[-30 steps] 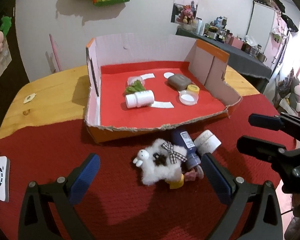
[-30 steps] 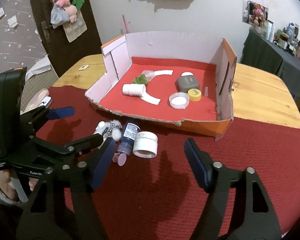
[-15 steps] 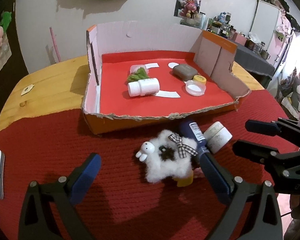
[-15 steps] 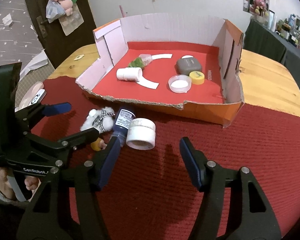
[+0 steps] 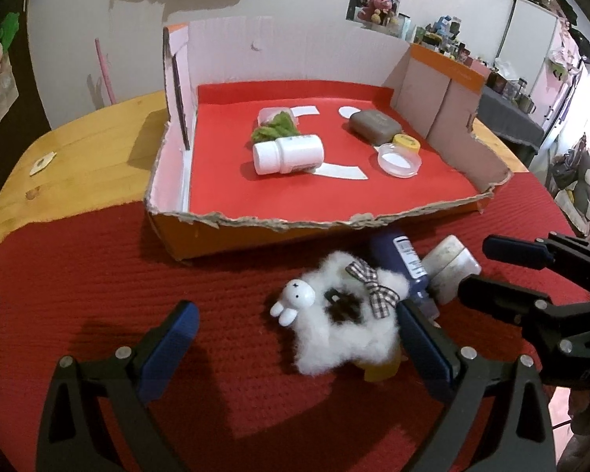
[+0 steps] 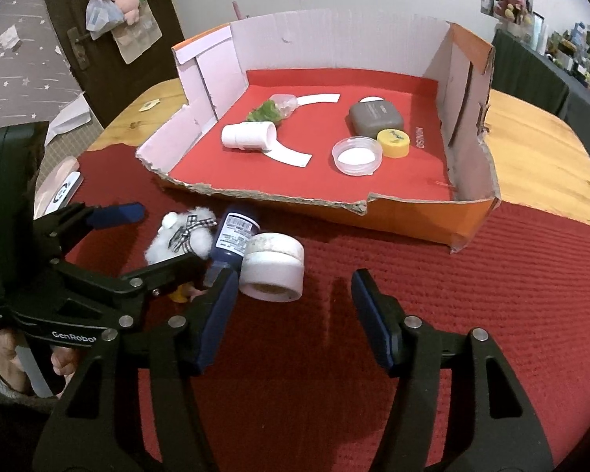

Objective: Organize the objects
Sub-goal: 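Move the left gripper to the plush sheep while the right approaches the pink tape roll, then grasp the white plush sheep with the left gripper while the right grasps the pink tape roll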

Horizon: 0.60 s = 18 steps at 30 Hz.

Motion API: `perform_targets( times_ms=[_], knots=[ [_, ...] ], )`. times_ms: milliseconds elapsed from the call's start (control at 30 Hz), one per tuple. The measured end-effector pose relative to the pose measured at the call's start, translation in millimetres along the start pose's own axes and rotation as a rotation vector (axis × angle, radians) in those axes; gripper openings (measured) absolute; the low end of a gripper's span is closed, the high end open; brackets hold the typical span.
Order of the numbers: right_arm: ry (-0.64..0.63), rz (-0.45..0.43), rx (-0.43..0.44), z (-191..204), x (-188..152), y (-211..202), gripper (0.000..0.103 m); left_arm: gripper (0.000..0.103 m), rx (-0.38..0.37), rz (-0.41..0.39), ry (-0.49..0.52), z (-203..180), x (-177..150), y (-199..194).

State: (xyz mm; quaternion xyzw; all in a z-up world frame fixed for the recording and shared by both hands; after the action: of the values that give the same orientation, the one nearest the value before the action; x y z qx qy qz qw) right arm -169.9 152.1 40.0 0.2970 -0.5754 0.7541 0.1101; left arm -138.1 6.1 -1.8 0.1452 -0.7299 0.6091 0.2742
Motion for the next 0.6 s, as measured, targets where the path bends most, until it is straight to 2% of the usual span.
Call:
perform_targets(
  times_ms=[333,467,533,600],
  knots=[
    [-0.005,0.025,0.025,3.3,5.0,14.6,0.055,0.1,0.013,0.002,0.012,1.2,4.2,7.4],
    [0.013,0.031,0.053,0.9,5.6,20.9,0.054,0.097,0.025,-0.002,0.012,0.5,5.8,9.1],
    [0.026,0.034,0.07,-1.0,6.6,23.1,0.052,0.094,0.032,-0.008,0.011,0.2,6.5,9.3],
    [0.033,0.039,0.094,-1.2,7.2,24.3,0.045,0.089,0.036,-0.012,0.019,-1.9,6.7,9.6]
  ],
)
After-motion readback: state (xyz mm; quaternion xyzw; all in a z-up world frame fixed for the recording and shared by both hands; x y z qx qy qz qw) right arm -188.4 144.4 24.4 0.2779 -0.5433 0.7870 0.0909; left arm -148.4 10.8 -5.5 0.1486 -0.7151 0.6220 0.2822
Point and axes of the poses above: each gripper's, at about its wrist camera, not at the fingertips, and y roughly the way its jaws point, z to its left, x to its top, the point moved 2 cm from there along y, roughly the way its jaws point, and after that the axes turned 1 degree about -x, right-handed, at the moved point
